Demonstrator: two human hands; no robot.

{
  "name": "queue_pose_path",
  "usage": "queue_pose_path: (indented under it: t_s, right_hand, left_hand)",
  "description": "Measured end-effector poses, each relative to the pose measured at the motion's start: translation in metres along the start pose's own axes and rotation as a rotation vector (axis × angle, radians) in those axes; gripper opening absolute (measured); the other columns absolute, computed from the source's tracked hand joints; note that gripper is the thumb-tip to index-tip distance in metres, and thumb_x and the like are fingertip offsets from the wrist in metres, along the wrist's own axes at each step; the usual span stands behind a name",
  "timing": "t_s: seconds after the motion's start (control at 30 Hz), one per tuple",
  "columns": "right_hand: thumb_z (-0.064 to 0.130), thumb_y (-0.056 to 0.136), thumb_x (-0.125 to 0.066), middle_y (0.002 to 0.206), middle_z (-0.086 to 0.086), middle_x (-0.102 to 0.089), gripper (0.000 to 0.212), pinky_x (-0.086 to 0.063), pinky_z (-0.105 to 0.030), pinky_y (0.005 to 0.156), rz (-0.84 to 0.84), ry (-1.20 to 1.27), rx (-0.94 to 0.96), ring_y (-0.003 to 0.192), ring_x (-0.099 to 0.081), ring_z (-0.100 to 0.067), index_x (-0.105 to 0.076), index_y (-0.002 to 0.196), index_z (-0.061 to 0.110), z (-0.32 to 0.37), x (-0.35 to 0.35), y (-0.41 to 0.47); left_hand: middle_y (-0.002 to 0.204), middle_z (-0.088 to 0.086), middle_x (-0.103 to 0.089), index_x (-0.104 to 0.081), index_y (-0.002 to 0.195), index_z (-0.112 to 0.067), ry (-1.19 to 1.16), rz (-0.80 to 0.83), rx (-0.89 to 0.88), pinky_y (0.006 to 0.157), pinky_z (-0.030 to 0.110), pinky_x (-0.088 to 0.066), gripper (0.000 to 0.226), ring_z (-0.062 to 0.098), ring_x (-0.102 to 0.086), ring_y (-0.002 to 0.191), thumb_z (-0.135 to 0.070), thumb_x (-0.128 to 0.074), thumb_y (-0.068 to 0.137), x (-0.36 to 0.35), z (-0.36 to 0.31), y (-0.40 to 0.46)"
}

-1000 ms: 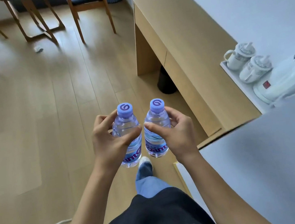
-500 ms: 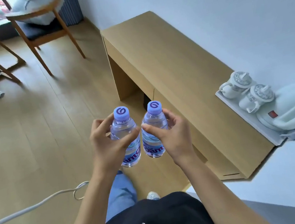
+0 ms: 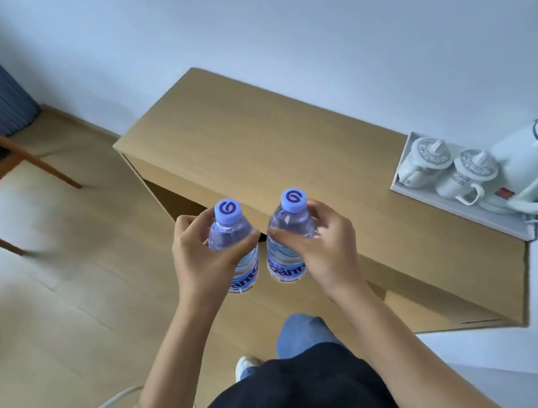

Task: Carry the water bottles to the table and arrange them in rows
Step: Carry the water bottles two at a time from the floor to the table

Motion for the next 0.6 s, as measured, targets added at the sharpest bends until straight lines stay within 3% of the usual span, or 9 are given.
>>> queue_pose_path:
  t_s: [0.17,0.33,0.5,0.6]
  right_hand:
    - [0.021,0.068,-0.089,0.091,0.005,-0.076,0.037,-0.058,-0.039,0.085,-0.123,0.003,-0.092,0.086,-0.072,-0.013,-0.071,0.1,0.019,-0.011,0.003,0.054]
    - [0.019,0.069,-0.087,0.084,0.007,-0.074,0.029,-0.057,-0.032,0.079,-0.163,-0.035,-0.086,0.079,-0.071,-0.011,-0.071,0.092,0.023,-0.012,0.007,0.136]
    - [0.018,0.068,-0.088,0.081,0.015,-0.073,0.03,-0.051,-0.016,0.071,-0.22,-0.076,-0.071,0.075,-0.066,-0.001,-0.07,0.087,0.032,-0.011,0.022,0.219]
    - [0.019,0.068,-0.086,0.082,0.013,-0.073,0.029,-0.055,-0.025,0.076,-0.27,-0.084,-0.125,0.078,-0.066,-0.003,-0.071,0.089,0.031,-0.019,0.036,0.261]
  left_hand:
    - [0.094,-0.004,-0.048,-0.07,0.1,-0.028,-0.043,0.068,0.085,0.063,0.006,-0.046,0.044,-0.006,-0.058,0.077,-0.021,-0.091,0.062,-0.028,0.017,0.069]
    - [0.099,-0.002,-0.05,-0.07,0.102,-0.025,-0.04,0.078,0.156,0.069,0.014,-0.046,0.043,0.017,-0.062,0.095,-0.021,-0.09,0.064,-0.067,0.029,0.143]
    - [0.106,0.001,-0.049,-0.07,0.105,-0.023,-0.066,0.071,0.22,0.069,0.017,-0.045,0.044,0.013,-0.059,0.099,-0.021,-0.089,0.066,-0.102,0.039,0.214]
    - [0.105,-0.002,-0.048,-0.069,0.105,-0.023,-0.065,0.041,0.248,0.071,0.021,-0.046,0.044,0.012,-0.059,0.092,-0.019,-0.088,0.066,-0.118,0.046,0.253]
Point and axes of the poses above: each hand's wrist, its own y-axis towards the middle knuckle, its own x-axis out of the back of the hand, z = x × y, the point moved 7 cm from there along y, towards the middle knuckle
